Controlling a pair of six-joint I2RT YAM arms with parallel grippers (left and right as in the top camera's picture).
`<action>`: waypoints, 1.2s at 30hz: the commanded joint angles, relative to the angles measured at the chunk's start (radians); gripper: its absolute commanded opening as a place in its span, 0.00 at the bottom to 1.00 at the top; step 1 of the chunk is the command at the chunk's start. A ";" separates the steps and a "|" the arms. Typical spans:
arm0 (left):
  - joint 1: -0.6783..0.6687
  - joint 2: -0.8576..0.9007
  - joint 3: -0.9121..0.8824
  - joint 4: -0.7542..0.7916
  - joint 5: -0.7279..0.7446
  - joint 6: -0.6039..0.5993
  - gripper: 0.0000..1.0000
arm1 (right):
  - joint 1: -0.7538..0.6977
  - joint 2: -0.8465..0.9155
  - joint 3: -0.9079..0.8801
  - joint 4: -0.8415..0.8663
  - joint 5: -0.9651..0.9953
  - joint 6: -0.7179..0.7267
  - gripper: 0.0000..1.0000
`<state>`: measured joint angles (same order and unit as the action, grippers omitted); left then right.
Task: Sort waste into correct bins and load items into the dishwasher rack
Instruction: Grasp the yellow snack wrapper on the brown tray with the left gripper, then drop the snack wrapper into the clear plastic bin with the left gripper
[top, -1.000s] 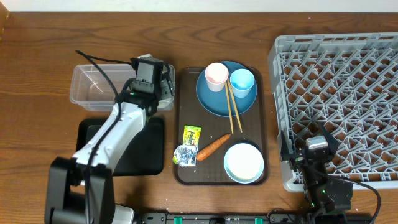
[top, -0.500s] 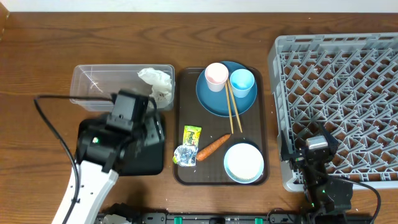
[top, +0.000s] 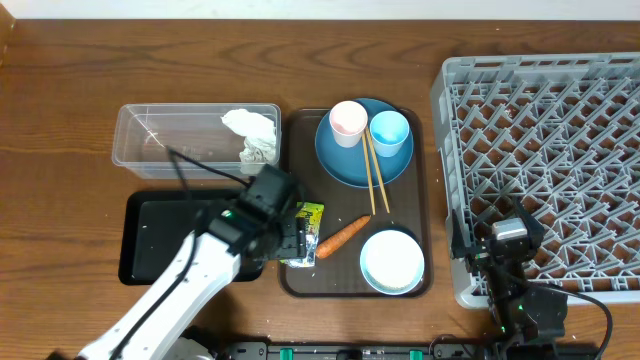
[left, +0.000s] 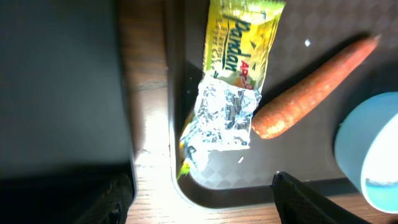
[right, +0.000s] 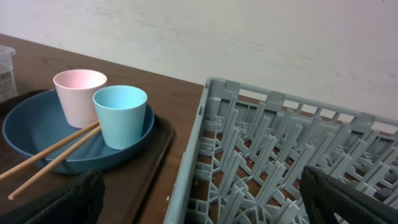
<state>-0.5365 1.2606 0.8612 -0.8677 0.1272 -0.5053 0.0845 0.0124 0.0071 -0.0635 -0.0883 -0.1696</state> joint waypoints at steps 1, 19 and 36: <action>-0.025 0.075 -0.006 0.022 -0.045 -0.014 0.75 | -0.006 -0.004 -0.002 -0.004 0.006 -0.008 0.99; -0.062 0.233 0.039 0.043 -0.099 -0.035 0.06 | -0.006 -0.004 -0.002 -0.004 0.006 -0.008 0.99; 0.033 -0.008 0.156 0.145 -0.582 -0.028 0.06 | -0.006 -0.004 -0.002 -0.004 0.006 -0.008 0.99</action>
<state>-0.5556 1.2507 0.9981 -0.7567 -0.3309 -0.5350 0.0845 0.0124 0.0071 -0.0639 -0.0883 -0.1696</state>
